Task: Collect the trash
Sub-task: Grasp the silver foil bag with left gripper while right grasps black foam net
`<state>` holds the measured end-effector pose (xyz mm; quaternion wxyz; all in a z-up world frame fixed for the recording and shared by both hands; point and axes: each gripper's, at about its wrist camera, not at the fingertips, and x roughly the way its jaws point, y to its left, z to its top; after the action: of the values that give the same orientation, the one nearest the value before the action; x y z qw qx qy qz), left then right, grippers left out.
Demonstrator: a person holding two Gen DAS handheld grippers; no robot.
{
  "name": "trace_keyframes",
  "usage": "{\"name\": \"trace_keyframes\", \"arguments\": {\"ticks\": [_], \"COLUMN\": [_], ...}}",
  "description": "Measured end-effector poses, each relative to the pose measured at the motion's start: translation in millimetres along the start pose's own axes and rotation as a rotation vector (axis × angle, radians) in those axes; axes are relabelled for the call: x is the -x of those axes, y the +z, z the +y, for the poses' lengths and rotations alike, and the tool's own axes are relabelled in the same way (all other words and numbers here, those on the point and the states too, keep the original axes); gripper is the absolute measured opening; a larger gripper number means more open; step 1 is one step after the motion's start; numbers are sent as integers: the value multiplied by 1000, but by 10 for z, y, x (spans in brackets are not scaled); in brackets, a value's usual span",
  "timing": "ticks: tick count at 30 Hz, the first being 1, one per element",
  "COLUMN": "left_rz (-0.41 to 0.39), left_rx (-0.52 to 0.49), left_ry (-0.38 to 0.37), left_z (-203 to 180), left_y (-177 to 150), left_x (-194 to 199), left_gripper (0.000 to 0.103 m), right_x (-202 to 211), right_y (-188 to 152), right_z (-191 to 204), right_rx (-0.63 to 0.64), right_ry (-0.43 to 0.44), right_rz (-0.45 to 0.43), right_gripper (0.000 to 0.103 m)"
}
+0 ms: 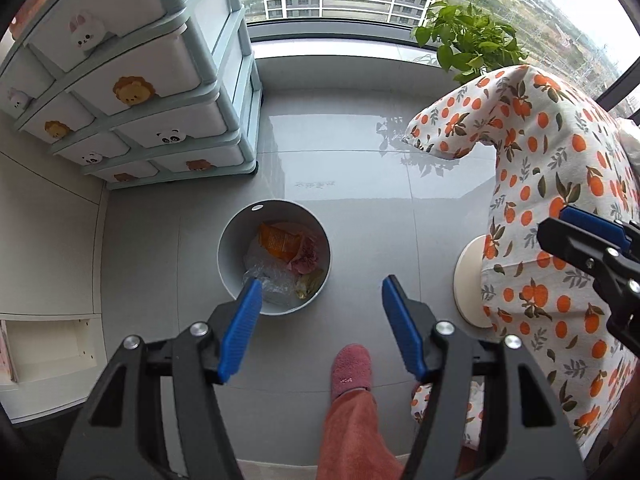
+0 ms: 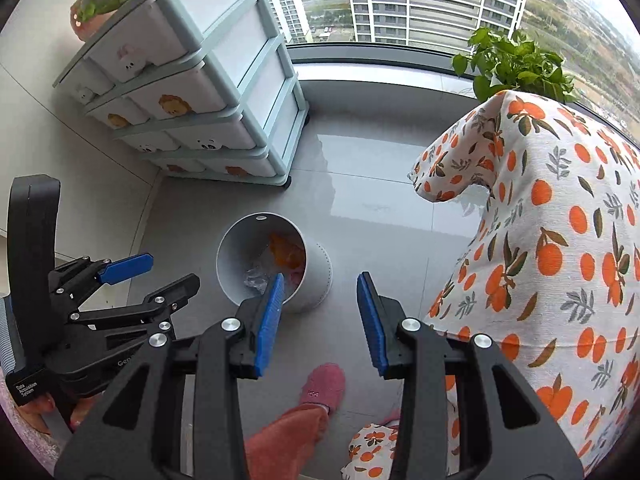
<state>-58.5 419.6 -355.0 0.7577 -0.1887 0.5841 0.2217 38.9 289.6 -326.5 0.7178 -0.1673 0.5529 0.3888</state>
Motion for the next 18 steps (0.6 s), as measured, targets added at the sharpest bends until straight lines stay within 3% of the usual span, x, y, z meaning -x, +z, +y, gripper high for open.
{"name": "trace_keyframes", "arguments": {"ticks": [5, 9, 18], "left_rz": [-41, -77, -116], "left_rx": [-170, -318, -588], "left_ry": [-66, -136, -256], "left_z": [-724, -1416, -2992], "left_y": [195, 274, 242], "left_x": [529, 886, 1273], "left_gripper": [63, 63, 63], "right_x": [770, 1310, 2279], "right_y": [-285, -582, -1273], "right_z": [-514, -961, -2158], "right_rx": [-146, -242, -457], "right_ry": [-65, -153, -374], "right_rz": [-53, -87, -160], "right_gripper": [47, 48, 61]}}
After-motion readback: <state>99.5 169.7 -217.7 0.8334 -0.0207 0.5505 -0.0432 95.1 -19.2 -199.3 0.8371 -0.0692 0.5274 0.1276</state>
